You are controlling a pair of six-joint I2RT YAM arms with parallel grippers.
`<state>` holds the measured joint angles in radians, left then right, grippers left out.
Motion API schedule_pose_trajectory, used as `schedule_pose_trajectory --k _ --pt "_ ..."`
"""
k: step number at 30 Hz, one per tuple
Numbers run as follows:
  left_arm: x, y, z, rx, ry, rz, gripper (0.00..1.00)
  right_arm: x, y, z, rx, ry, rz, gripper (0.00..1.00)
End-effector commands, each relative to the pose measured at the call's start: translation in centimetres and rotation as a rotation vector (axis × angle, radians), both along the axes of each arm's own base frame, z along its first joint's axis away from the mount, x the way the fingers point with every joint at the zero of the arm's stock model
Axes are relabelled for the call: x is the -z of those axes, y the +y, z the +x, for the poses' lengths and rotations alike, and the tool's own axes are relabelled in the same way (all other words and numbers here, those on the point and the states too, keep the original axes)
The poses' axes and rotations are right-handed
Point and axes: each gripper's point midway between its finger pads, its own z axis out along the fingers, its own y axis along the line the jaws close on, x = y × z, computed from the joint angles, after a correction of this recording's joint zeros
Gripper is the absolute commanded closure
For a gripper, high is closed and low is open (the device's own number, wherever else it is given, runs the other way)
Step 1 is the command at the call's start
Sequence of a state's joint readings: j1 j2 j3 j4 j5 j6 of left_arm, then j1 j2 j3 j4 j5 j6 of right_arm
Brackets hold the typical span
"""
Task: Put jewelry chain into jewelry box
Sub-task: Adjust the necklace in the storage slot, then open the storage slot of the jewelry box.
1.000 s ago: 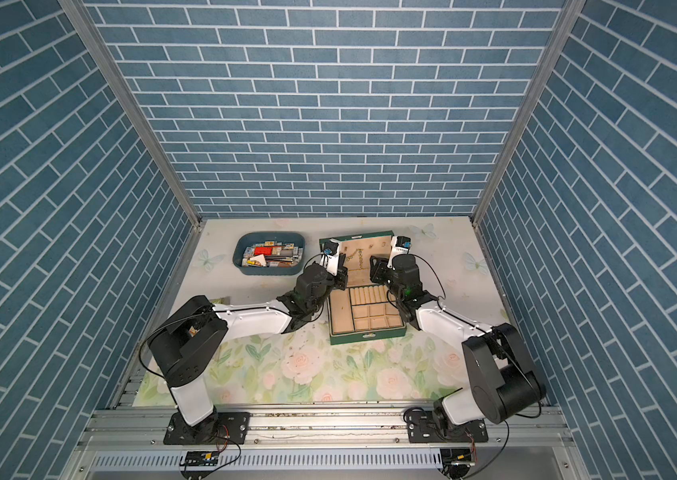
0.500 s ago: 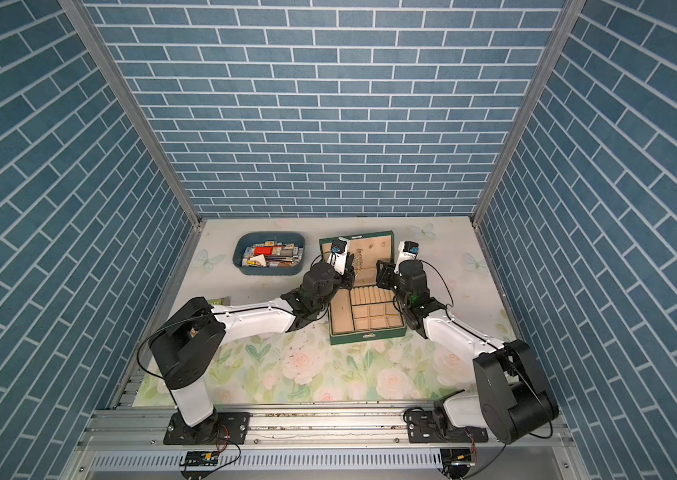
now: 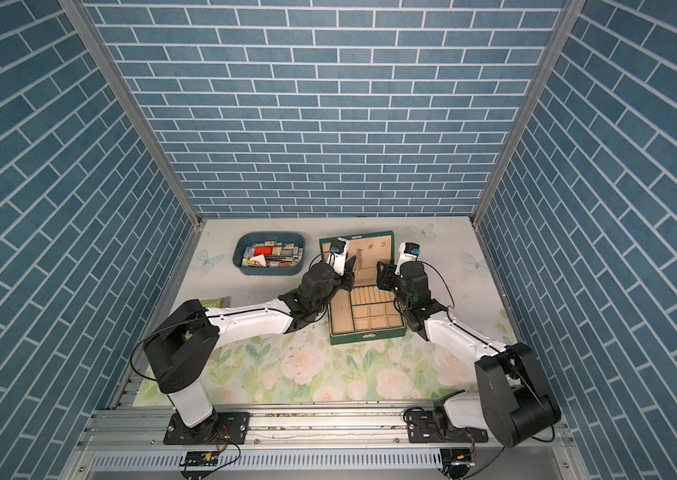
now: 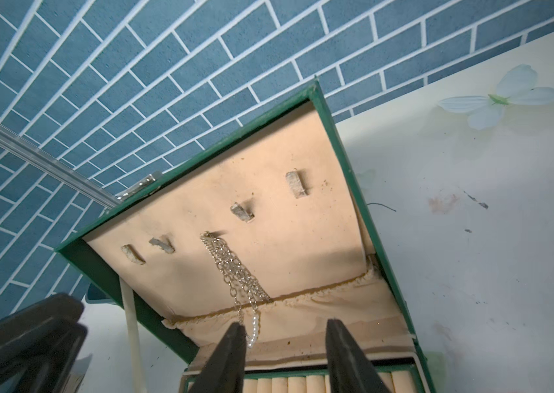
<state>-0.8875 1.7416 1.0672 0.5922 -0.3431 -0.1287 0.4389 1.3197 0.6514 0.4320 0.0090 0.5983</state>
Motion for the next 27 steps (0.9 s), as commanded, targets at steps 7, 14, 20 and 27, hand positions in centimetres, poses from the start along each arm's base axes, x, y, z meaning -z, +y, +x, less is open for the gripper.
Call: schedule_pose_trajectory --k 7,14,20,27 --pt "-6.9 12.0 -3.8 -0.270 0.009 -0.183 0.01 -3.4 -3.6 -2.1 0.096 -0.085 -0.105 0.27" --pt "-5.7 25.9 -6.5 -0.695 0.047 -0.198 0.01 -4.3 -11.5 -3.9 0.505 -0.177 -0.116 0.00" --pt "-1.0 33.6 -10.1 -0.882 -0.126 -0.156 0.00 -4.2 -14.3 -6.4 0.535 -0.441 -0.421 0.00" --pt "4.9 41.2 -8.5 -0.969 -0.084 -0.047 0.00 1.9 -15.7 -5.7 0.359 -0.392 -0.655 0.00"
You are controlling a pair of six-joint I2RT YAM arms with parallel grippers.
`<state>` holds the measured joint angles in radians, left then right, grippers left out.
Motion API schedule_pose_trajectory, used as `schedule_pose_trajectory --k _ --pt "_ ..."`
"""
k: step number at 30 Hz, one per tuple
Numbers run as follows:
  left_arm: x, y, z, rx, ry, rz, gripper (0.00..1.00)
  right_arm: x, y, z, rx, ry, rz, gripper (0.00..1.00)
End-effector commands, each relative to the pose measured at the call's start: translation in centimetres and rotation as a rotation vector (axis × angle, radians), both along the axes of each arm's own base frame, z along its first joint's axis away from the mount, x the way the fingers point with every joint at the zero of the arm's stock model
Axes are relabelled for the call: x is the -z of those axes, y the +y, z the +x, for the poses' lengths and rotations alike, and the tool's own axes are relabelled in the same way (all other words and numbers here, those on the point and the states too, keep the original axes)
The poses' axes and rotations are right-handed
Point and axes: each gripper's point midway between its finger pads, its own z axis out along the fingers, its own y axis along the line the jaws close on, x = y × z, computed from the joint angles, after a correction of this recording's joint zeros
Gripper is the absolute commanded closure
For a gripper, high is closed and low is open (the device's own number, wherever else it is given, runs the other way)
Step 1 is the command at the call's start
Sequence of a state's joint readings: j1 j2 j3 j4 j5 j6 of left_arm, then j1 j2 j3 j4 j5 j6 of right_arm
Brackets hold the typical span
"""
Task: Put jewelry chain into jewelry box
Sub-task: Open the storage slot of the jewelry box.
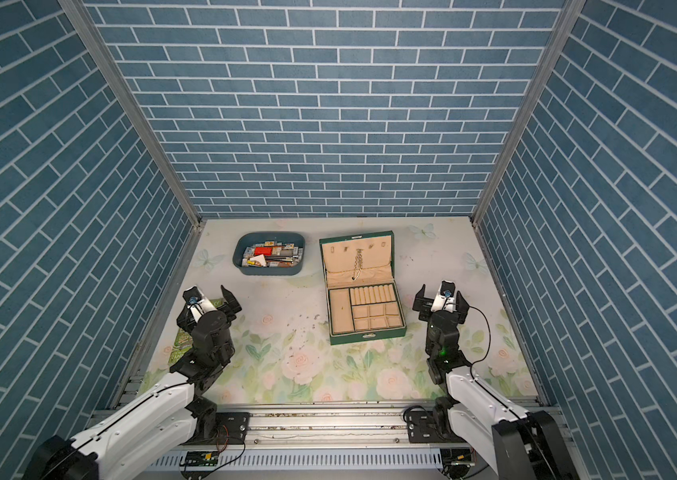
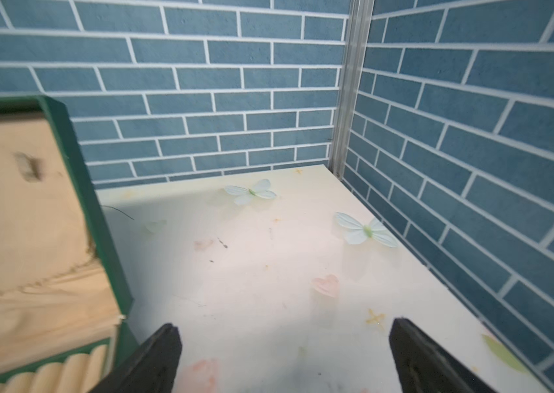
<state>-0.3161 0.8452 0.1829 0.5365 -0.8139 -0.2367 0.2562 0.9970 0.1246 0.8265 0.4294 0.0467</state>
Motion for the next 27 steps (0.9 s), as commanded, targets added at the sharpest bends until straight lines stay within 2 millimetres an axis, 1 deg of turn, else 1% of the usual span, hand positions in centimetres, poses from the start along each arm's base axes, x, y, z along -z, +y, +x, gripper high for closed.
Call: schedule_pose_trajectory --k 1,3,5,6,8,9,11,12,14,16,18,20,21,23,25,27 --pt "-1.0 0.3 2.0 0.127 -0.059 0.034 0.00 -0.5 0.6 0.4 -0.086 -0.064 -0.116 0.00" --pt "-0.5 -0.9 3.5 0.256 -0.012 0.109 0.00 -0.2 0.1 0.2 -0.071 -0.079 -0.123 0.00" --pt "0.0 -2.0 4.5 0.348 0.018 0.176 0.00 -0.7 0.2 0.3 -0.094 -0.116 -0.129 0.00" --pt "0.7 -2.4 4.8 0.382 0.033 0.184 0.00 -0.7 0.0 0.3 -0.087 -0.125 -0.129 0.00" --pt "1.3 -3.2 5.5 0.444 0.030 0.185 0.00 -1.3 -0.2 0.4 -0.093 -0.168 -0.123 0.00" --pt "1.7 -3.7 5.7 0.480 0.031 0.186 0.00 -1.3 -0.3 0.6 -0.087 -0.164 -0.111 0.00" --pt "1.9 -4.6 6.2 0.557 0.018 0.186 0.00 -1.5 -0.3 0.7 -0.103 -0.186 -0.075 0.00" --pt "1.7 -5.3 6.4 0.602 -0.003 0.179 0.00 -1.6 -0.4 0.5 -0.103 -0.208 -0.063 0.00" --pt "1.3 -5.8 6.8 0.634 -0.036 0.158 0.00 -1.2 -0.3 0.3 -0.113 -0.212 -0.063 0.00" --pt "1.5 -5.7 7.1 0.622 -0.051 0.133 0.01 -1.2 -0.2 0.0 -0.119 -0.229 -0.065 0.00" --pt "2.1 -5.6 6.8 0.615 -0.074 0.135 0.00 -1.0 -0.6 -0.4 -0.095 -0.241 -0.057 0.00" --pt "2.5 -4.0 6.6 0.518 -0.100 0.111 0.00 -0.8 -0.9 -0.8 -0.081 -0.253 -0.050 0.00" --pt "2.8 -3.0 7.0 0.459 -0.084 0.089 0.00 -0.7 -0.6 -0.5 -0.095 -0.250 -0.057 0.00" --pt "3.2 -1.6 7.7 0.375 -0.054 0.056 0.00 -0.5 -0.8 -0.1 -0.081 -0.236 -0.052 0.00" --pt "3.4 -1.5 7.9 0.367 -0.041 0.048 0.00 -0.1 -1.2 0.5 -0.059 -0.214 -0.039 0.00" --pt "3.5 -1.5 7.8 0.367 -0.040 0.048 0.00 0.7 -2.0 1.6 -0.026 -0.164 -0.012 0.00"
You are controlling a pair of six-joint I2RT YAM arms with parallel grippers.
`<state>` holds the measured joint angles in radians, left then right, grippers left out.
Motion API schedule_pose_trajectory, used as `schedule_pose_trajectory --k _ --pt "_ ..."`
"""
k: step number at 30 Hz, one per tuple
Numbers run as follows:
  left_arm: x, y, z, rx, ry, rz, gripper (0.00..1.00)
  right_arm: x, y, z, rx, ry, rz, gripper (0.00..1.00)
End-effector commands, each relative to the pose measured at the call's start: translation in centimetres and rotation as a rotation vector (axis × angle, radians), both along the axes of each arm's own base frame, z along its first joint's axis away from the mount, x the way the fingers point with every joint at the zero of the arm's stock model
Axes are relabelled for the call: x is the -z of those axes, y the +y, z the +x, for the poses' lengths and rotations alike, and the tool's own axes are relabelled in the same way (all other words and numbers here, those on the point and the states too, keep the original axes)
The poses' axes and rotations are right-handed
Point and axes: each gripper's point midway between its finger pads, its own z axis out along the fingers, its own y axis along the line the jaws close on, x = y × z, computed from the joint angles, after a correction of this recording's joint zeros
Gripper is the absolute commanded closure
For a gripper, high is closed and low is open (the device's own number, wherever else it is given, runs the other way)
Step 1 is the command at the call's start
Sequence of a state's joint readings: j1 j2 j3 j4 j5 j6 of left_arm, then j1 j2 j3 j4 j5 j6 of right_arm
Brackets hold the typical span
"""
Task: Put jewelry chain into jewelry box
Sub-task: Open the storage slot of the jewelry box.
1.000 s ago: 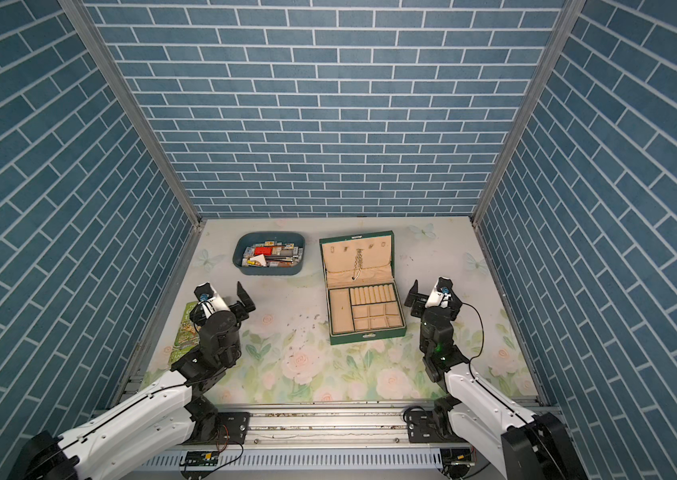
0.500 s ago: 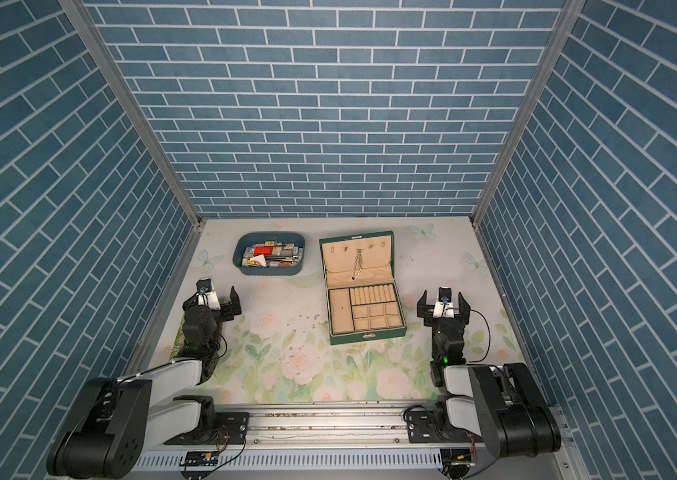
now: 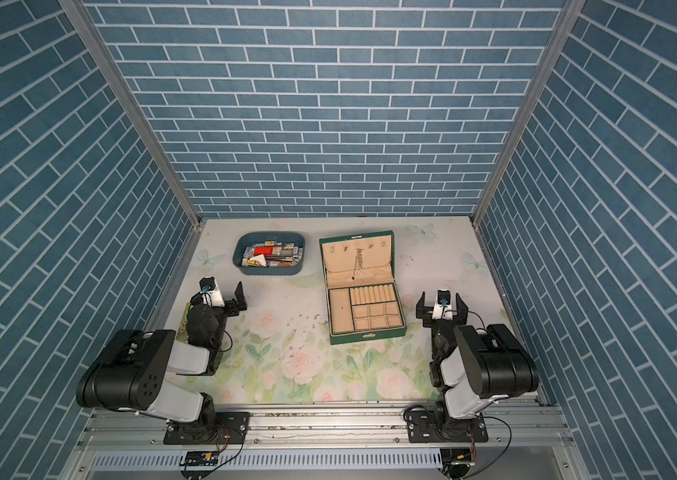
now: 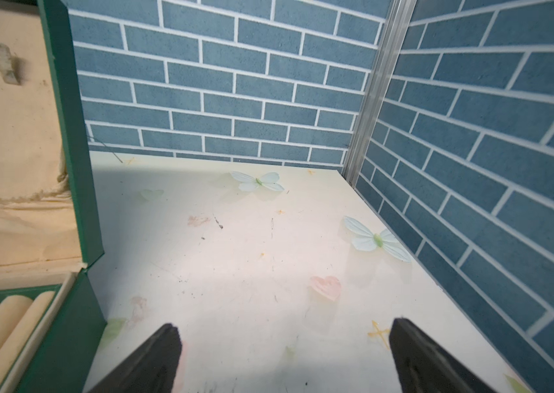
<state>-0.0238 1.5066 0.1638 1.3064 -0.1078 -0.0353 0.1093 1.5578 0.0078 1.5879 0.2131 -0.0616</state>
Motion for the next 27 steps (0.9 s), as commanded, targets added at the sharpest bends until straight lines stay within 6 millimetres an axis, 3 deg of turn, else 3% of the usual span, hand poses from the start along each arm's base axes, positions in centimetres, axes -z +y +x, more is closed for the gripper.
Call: schedule_pose_trajectory --k 1,6,14,27 --pt "-1.2 1.1 0.3 -0.063 -0.046 -0.025 0.00 -2.4 -1.5 1.4 0.066 -0.079 0.080 0.00" --pt "-1.1 1.1 0.3 -0.063 -0.043 -0.024 0.00 -1.7 -2.2 2.5 0.080 -0.036 0.102 0.00" --pt "-1.2 1.1 0.3 -0.066 -0.044 -0.023 0.00 -1.3 -0.8 3.6 0.003 0.007 0.072 0.00" --pt "-0.9 0.6 0.7 -0.058 -0.024 0.006 0.00 -1.2 -0.9 3.7 0.009 0.012 0.073 0.00"
